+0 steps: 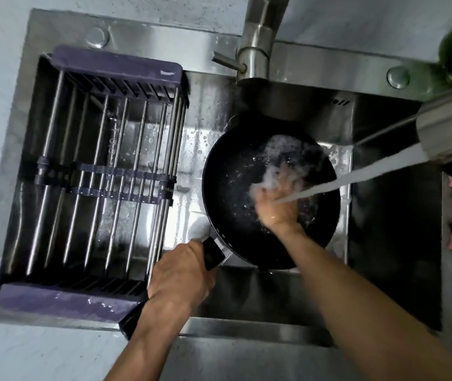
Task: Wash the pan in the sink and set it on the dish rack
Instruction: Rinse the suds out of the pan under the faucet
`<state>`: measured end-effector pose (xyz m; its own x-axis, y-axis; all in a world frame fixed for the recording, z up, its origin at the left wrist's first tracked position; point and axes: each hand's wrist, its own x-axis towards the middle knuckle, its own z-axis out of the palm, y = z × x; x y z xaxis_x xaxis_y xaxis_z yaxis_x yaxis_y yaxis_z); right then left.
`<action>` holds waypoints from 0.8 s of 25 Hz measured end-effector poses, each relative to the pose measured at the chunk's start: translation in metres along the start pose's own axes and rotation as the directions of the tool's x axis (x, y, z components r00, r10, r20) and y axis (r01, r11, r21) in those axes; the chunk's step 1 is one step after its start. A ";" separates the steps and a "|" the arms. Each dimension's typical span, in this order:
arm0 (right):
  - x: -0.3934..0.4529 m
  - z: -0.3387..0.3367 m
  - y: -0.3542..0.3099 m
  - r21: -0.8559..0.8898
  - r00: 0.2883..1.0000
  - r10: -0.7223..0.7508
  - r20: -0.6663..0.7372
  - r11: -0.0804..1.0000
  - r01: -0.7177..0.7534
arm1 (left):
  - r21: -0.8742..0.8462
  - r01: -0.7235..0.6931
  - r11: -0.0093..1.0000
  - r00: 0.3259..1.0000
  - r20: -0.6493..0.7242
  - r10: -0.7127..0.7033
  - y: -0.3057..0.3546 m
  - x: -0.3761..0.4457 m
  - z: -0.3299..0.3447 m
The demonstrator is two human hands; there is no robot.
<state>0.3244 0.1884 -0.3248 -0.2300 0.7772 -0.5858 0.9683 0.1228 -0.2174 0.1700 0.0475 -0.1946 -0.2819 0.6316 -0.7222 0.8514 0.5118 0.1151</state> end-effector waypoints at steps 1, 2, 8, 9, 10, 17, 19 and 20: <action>-0.003 0.012 -0.017 0.009 0.993 -0.112 0.027 0.994 0.112 | 0.008 -0.007 1.000 1.000 -0.026 0.008 0.000 0.002 0.000; -0.008 0.014 -0.023 -0.025 0.965 -0.245 0.093 0.968 0.249 | 0.040 -0.018 0.999 0.998 -0.059 0.021 -0.001 0.003 0.000; -0.064 -0.066 0.063 -0.182 0.991 -0.002 0.135 0.983 0.027 | 0.362 -0.041 0.931 0.973 -0.198 0.120 0.015 -0.020 0.016; -0.080 -0.081 0.071 -0.108 0.994 0.060 0.087 0.993 -0.051 | 0.335 -0.031 0.942 0.981 -0.172 0.094 0.018 -0.020 0.013; -0.098 -0.095 0.074 0.045 0.993 0.096 0.062 0.994 -0.099 | 0.297 -0.046 0.954 0.986 -0.140 0.091 0.021 -0.023 0.006; -0.217 -0.262 0.004 0.763 0.890 -0.160 -0.428 0.463 0.450 | -0.123 -0.079 0.989 0.997 -0.018 0.077 0.019 -0.061 -0.049; -0.230 -0.300 -0.024 0.632 0.819 -0.175 -0.547 0.555 0.541 | -0.216 -0.087 0.972 0.996 0.004 0.090 0.020 -0.076 -0.053; -0.229 -0.311 -0.035 0.565 0.801 -0.146 -0.581 0.636 0.526 | -0.245 -0.082 0.966 0.996 0.012 0.087 0.021 -0.082 -0.055</action>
<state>0.3735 0.1979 0.0597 -0.2694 0.9629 0.0162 0.4401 0.1381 -0.8873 0.1870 0.0383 -0.0955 -0.2013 0.6670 -0.7174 0.7374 0.5852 0.3372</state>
